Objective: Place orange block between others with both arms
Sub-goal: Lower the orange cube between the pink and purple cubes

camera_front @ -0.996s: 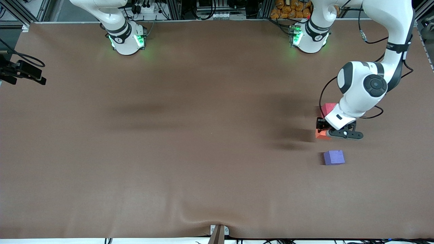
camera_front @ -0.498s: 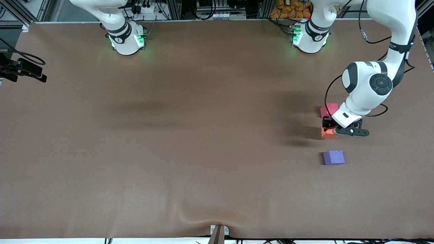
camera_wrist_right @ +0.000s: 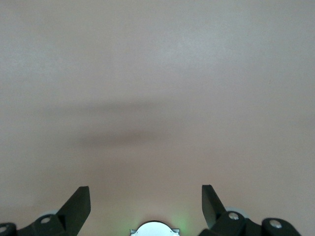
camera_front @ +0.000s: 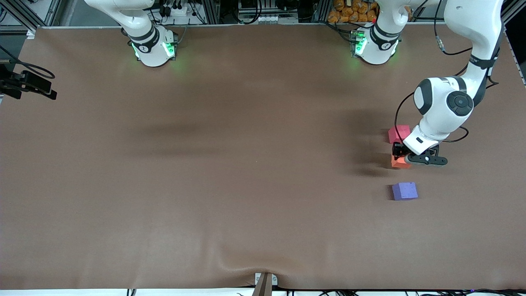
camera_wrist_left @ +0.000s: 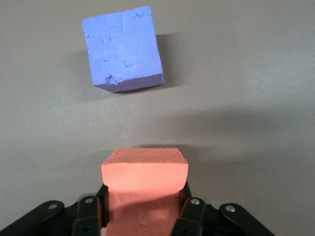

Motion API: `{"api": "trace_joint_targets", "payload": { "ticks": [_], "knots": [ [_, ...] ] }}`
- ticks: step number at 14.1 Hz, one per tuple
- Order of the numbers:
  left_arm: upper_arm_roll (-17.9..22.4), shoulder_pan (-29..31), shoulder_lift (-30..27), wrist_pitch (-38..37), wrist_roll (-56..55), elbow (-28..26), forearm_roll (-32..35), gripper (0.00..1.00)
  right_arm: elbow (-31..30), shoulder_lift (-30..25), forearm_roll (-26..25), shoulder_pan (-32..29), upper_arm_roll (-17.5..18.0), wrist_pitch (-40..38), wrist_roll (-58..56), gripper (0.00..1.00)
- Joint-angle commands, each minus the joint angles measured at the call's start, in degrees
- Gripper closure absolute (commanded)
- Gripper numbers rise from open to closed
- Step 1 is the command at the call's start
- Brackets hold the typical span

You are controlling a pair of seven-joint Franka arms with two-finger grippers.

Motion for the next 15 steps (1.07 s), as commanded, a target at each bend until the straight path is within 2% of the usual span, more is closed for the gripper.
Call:
{"api": "trace_joint_targets", "payload": {
  "ticks": [1, 15],
  "knots": [
    [-0.71, 1.19, 1.05, 3.05, 0.47, -0.54, 1.03, 0.97, 0.55, -0.14, 0.67, -1.13, 0.60, -0.95, 0.60, 0.00],
    [-1.15, 1.45, 4.66, 7.37, -0.32, 0.07, -3.80, 0.98, 0.72, -0.14, 0.75, -1.22, 0.60, -0.86, 0.60, 0.00]
  ]
}}
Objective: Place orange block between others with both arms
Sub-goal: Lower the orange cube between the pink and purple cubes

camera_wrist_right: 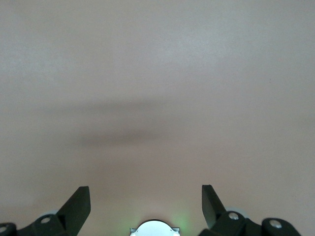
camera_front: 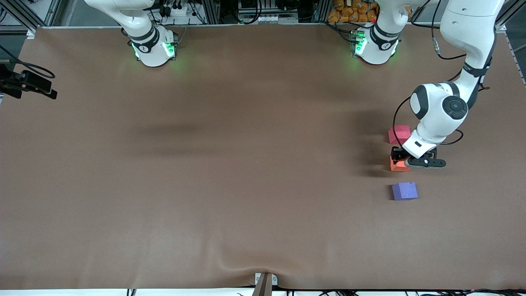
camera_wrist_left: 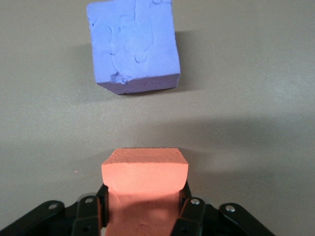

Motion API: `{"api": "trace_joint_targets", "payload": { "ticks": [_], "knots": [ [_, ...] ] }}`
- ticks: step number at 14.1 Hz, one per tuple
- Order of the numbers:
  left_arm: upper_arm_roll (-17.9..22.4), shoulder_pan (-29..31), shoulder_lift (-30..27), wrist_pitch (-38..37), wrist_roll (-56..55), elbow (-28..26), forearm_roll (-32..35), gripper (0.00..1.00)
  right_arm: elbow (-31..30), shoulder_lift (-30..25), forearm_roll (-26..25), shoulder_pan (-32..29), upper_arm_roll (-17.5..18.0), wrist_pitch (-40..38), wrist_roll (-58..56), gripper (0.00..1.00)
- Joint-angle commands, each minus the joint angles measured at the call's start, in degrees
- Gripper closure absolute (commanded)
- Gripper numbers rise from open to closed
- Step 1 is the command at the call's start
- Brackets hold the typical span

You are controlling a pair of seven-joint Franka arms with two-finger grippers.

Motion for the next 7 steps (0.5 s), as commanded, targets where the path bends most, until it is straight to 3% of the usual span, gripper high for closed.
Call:
{"api": "trace_joint_targets", "payload": {
  "ticks": [1, 3, 5, 6, 7],
  "knots": [
    [-0.85, 0.73, 0.76, 1.05, -0.23, 0.12, -1.05, 0.98, 0.72, -0.14, 0.75, -1.22, 0.61, -0.66, 0.48, 0.00],
    [-0.85, 0.73, 0.77, 1.05, -0.23, 0.12, -1.05, 0.96, 0.72, -0.14, 0.75, -1.22, 0.61, -0.66, 0.48, 0.00],
    [-0.85, 0.73, 0.94, 1.05, -0.23, 0.12, -1.05, 0.83, 0.72, -0.14, 0.75, -1.22, 0.60, -0.75, 0.57, 0.00],
    [-0.85, 0.73, 0.94, 1.05, -0.15, 0.21, -1.05, 0.57, 0.72, -0.14, 0.75, -1.22, 0.61, -0.84, 0.57, 0.00],
    [-0.85, 0.73, 0.94, 1.05, 0.03, 0.21, -1.05, 0.18, 0.72, -0.14, 0.67, -1.22, 0.61, -0.75, 0.48, 0.00]
  ]
}}
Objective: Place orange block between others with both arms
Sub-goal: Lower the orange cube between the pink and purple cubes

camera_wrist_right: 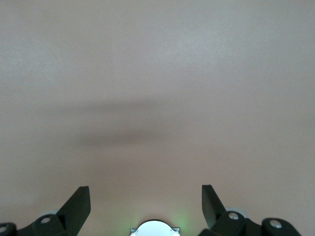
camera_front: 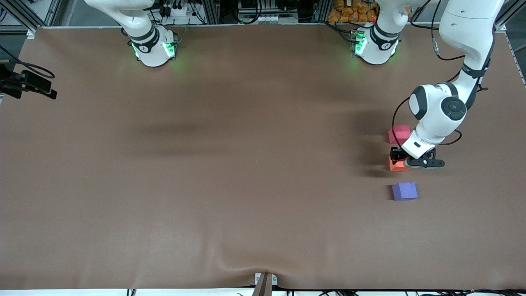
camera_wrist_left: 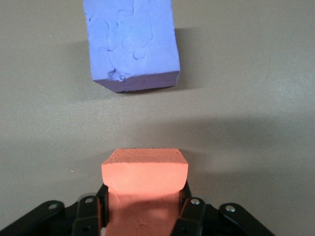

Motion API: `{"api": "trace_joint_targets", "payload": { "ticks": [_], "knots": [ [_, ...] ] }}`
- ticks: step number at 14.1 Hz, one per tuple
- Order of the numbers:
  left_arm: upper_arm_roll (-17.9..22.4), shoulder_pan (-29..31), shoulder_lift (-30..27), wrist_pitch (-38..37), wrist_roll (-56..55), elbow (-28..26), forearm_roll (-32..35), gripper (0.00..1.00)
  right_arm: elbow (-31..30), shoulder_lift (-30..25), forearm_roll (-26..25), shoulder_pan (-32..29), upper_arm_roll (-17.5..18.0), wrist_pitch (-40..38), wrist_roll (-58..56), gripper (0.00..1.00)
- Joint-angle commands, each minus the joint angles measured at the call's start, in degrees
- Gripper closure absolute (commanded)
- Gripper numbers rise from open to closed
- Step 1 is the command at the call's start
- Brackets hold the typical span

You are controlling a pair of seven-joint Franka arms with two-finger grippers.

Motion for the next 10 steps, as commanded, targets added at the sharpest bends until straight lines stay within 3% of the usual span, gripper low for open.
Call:
{"api": "trace_joint_targets", "payload": {
  "ticks": [1, 7, 10],
  "knots": [
    [-0.77, 0.71, 0.62, 0.93, 0.51, 0.16, -0.94, 0.00, 0.72, -0.14, 0.66, -1.21, 0.64, -0.75, 0.56, 0.00],
    [-0.77, 0.54, -2.18, -0.65, 0.16, 0.42, -0.94, 0.00, 0.90, -0.14, 0.66, -1.30, 0.56, -0.84, 0.56, 0.00],
    [-1.12, 0.27, -4.82, -10.20, 0.07, 4.36, -0.94, 0.00, 0.90, -0.14, 0.75, -1.22, 0.56, -0.84, 0.56, 0.00]
  ]
}}
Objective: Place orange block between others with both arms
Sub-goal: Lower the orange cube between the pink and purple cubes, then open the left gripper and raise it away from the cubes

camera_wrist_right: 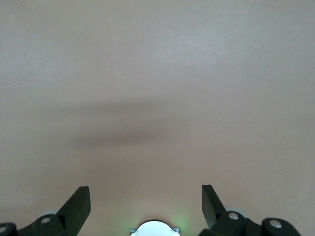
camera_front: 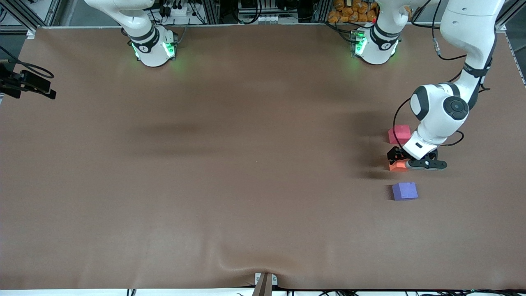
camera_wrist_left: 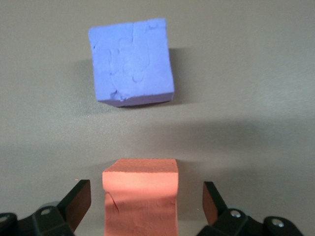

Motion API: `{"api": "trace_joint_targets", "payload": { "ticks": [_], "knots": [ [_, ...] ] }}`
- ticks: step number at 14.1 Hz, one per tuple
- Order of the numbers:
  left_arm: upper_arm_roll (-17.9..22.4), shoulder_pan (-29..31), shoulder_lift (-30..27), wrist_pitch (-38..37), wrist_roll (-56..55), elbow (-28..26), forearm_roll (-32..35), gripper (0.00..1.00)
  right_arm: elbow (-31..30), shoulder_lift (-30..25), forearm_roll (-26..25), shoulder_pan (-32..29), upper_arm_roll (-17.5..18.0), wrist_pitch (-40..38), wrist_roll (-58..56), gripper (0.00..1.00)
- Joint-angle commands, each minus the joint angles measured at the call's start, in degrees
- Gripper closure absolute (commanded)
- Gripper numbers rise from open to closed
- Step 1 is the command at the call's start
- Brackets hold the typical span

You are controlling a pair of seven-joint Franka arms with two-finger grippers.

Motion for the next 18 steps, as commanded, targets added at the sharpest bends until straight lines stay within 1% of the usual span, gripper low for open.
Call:
{"api": "trace_joint_targets", "payload": {
  "ticks": [1, 3, 4, 5, 6, 8, 11, 12, 13, 15, 16, 18],
  "knots": [
    [-0.81, 0.19, -4.06, -10.17, -0.02, 3.96, -0.94, 0.00, 0.78, -0.14, 0.75, -1.30, 0.72, -0.84, 0.56, 0.00],
    [-1.95, 0.10, -6.43, -17.11, -0.28, 7.57, -0.94, 0.00, 0.78, -0.14, 0.75, -1.30, 0.72, -0.84, 0.56, 0.00],
    [-2.13, 0.10, -7.92, -22.19, -0.28, 10.37, -0.94, 0.00, 0.78, -0.14, 0.75, -1.30, 0.72, -0.75, 0.56, 0.00],
    [-2.22, 0.10, -8.98, -28.33, -0.28, 13.97, -0.85, 0.00, 0.78, -0.14, 0.75, -1.30, 0.72, -0.75, 0.56, 0.00],
    [-2.39, 0.10, -9.60, -35.36, -0.28, 18.70, -0.85, 0.00, 0.78, -0.14, 0.75, -1.30, 0.72, -0.75, 0.56, 0.00],
    [-2.66, 0.10, -9.52, -47.67, -0.37, 27.67, -0.85, 0.00, 0.78, -0.14, 0.75, -1.39, 0.72, -0.66, 0.56, 0.00],
    [-2.66, 0.19, -10.13, -59.38, -0.37, 36.74, -0.85, 0.00, 0.78, 0.12, 0.75, -1.21, 0.72, -0.49, 0.56, 0.00],
    [-2.66, 0.45, -10.92, -62.55, -0.37, 38.68, -0.85, 0.00, 0.78, 0.12, 0.75, -1.21, 0.72, -0.40, 0.56, 0.00],
    [-2.66, 0.63, -12.84, -65.02, -0.98, 39.31, -1.11, 0.00, 0.69, 0.12, 0.75, -1.21, 0.72, -0.40, 0.56, 0.00],
    [-2.74, 0.63, -16.89, -65.74, -5.62, 39.66, -2.86, 0.00, 0.78, 0.12, 0.75, -1.21, 0.80, -0.40, 0.56, 0.00],
    [-3.35, 0.11, -18.56, -66.18, -8.95, 39.23, -2.44, 0.00, 0.78, 0.12, 0.75, -1.21, 0.80, -0.40, 0.56, 0.00],
    [-4.24, -0.08, -19.80, -68.72, -11.18, 39.05, -1.82, 0.00, 0.78, 0.03, 0.75, -1.30, 0.72, -0.49, 0.56, 0.00]
  ]
}}
